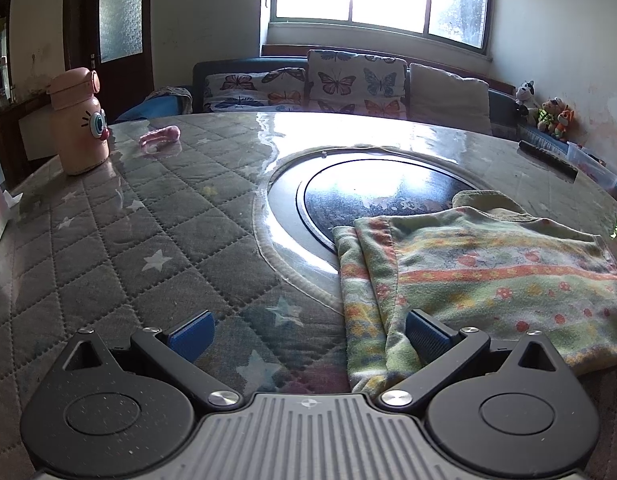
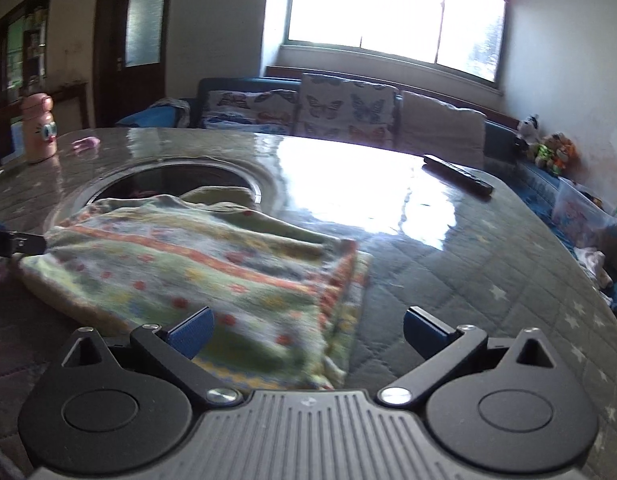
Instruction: Fold clothes
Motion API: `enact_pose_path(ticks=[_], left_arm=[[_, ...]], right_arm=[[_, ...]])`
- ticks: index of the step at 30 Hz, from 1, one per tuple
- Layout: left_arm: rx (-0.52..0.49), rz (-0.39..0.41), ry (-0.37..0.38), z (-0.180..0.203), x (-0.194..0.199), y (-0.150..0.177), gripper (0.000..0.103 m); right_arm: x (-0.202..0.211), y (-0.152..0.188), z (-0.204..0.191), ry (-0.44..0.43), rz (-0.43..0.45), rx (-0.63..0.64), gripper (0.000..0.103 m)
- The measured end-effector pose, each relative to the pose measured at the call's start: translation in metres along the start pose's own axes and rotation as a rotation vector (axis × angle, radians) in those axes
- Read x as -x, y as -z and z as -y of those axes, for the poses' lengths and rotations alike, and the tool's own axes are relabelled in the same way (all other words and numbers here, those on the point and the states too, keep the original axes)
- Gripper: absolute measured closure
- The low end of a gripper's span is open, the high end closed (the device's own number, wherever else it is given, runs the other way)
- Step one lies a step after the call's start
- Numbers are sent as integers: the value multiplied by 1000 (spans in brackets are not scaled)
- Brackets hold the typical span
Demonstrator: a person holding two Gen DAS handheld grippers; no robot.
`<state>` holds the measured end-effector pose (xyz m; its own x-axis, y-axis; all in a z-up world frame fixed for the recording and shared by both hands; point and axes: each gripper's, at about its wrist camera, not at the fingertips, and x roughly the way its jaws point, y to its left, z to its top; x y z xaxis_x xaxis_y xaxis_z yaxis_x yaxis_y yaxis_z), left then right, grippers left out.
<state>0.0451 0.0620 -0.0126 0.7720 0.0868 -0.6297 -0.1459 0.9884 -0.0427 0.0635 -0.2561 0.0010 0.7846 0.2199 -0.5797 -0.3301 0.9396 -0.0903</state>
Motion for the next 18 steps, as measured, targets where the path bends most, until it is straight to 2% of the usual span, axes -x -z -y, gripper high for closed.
enact_pose_path(ticks=[10,18], left_arm=[[11,-5,-5,-7,0,1,0],[19,-4,-31,-17,1,-1,1]], right_arm=[[-8,-19,-49,-142,9,123,5],[-15,-33,-107,-275,25,289,8]])
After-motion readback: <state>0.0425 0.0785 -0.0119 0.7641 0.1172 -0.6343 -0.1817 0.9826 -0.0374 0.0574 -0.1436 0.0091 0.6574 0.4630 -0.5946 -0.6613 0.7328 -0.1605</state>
